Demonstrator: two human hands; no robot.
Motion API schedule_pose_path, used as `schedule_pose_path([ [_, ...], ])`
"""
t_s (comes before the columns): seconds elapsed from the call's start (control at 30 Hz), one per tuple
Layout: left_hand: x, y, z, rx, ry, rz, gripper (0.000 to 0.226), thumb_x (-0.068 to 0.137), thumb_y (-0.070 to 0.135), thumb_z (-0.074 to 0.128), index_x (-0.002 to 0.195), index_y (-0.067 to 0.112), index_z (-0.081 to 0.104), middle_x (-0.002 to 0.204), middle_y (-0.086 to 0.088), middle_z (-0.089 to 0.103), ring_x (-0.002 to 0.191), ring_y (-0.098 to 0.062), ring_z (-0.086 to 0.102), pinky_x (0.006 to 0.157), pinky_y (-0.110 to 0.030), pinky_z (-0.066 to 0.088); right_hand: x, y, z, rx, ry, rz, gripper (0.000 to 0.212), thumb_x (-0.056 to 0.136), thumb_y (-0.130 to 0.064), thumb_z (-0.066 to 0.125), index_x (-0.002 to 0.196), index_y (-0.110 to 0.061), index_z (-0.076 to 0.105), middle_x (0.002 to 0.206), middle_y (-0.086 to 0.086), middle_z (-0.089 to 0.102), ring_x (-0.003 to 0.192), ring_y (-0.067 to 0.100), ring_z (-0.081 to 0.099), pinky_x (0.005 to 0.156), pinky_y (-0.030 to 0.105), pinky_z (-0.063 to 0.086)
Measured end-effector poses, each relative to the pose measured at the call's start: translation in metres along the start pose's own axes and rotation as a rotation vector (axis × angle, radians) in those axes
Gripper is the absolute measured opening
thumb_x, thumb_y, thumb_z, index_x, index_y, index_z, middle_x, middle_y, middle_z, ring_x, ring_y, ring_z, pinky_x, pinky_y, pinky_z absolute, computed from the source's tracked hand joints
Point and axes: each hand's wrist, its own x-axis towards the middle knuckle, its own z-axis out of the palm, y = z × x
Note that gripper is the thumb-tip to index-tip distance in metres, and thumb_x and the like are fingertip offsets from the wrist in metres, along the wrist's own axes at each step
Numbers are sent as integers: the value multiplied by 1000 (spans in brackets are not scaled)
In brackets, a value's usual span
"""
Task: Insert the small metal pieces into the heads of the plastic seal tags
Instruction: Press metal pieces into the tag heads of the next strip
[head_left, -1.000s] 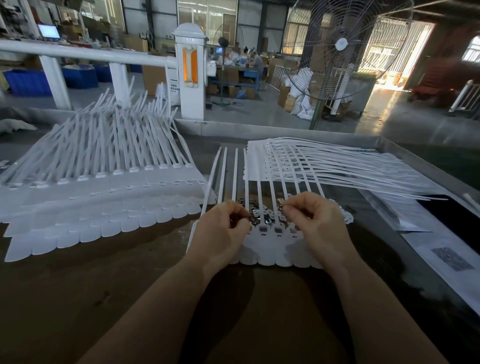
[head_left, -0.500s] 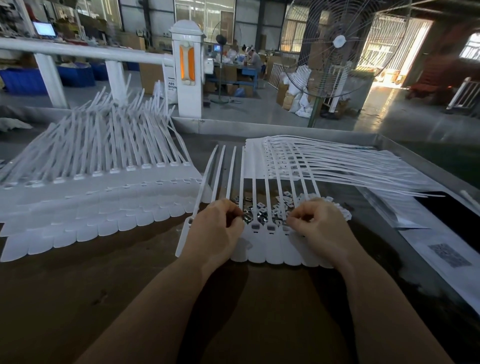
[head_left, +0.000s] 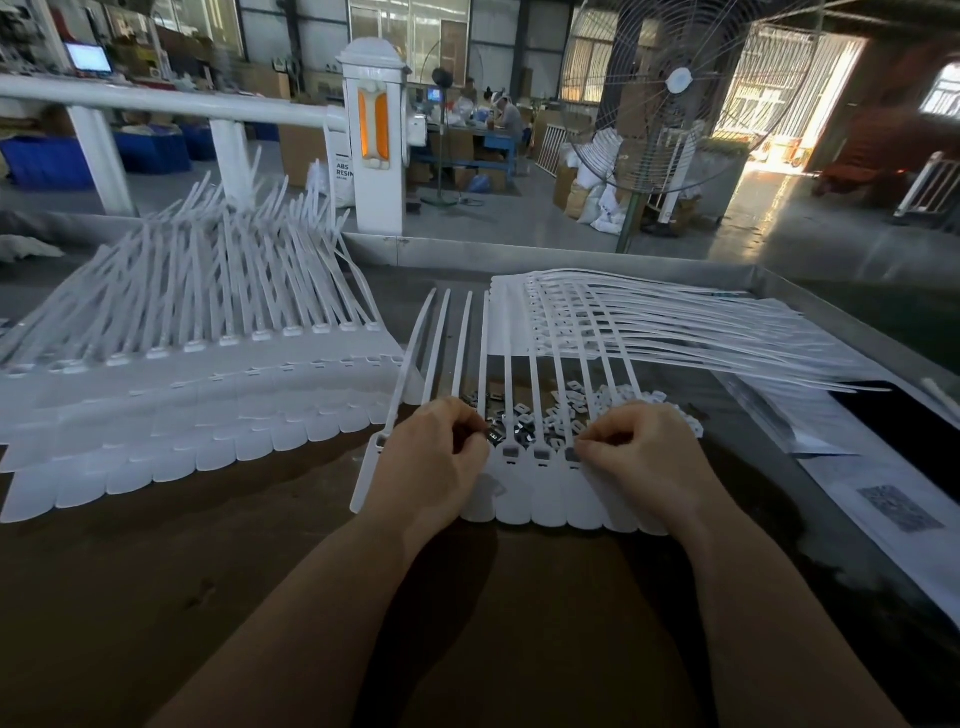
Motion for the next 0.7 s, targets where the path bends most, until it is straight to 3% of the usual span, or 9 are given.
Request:
schedule_pose_path([
  [0.2, 0, 1, -1, -7, -9, 8, 9, 91, 18, 54, 90, 28, 54, 80, 19, 51, 73, 6, 49, 64, 6, 35, 2, -2, 1, 159, 149, -15, 10, 85, -9, 65, 90, -12, 73, 78, -9, 65, 69, 2, 61, 58, 8, 47],
  [0.3, 0, 2, -2, -13, -13, 17, 8, 90, 20, 54, 91, 28, 54, 80, 19, 51, 74, 4, 50, 65, 5, 35, 1, -5, 5, 167, 140, -95, 10, 84, -11, 65, 89, -16, 72, 84, -3, 66, 74, 6, 60, 69, 16, 49],
  [0.43, 0, 1, -2, -13, -16, 25, 8, 90, 20, 55, 91, 28, 54, 81, 19, 52, 73, 3, 51, 65, 5, 34, 0, -7, 11, 37, 118, -161, 14, 84, -7, 63, 88, -17, 72, 92, -2, 64, 82, 8, 57, 79, 23, 49],
  [0.57, 0, 0, 0, -15, -18, 25, 9, 90, 21, 55, 91, 29, 54, 80, 22, 50, 73, 4, 50, 66, 6, 34, 1, -2, 12, -80, 143, -94, 33, 78, 10, 51, 74, -18, 68, 100, -2, 59, 81, 11, 51, 70, 26, 43],
  [0.7, 0, 1, 1, -17, -8, 24, 9, 89, 20, 56, 89, 29, 55, 80, 21, 52, 72, 2, 51, 65, 5, 34, 1, -1, 12, -128, 155, -77, 34, 77, 10, 51, 67, -17, 71, 92, -5, 54, 88, 13, 52, 77, 31, 46],
])
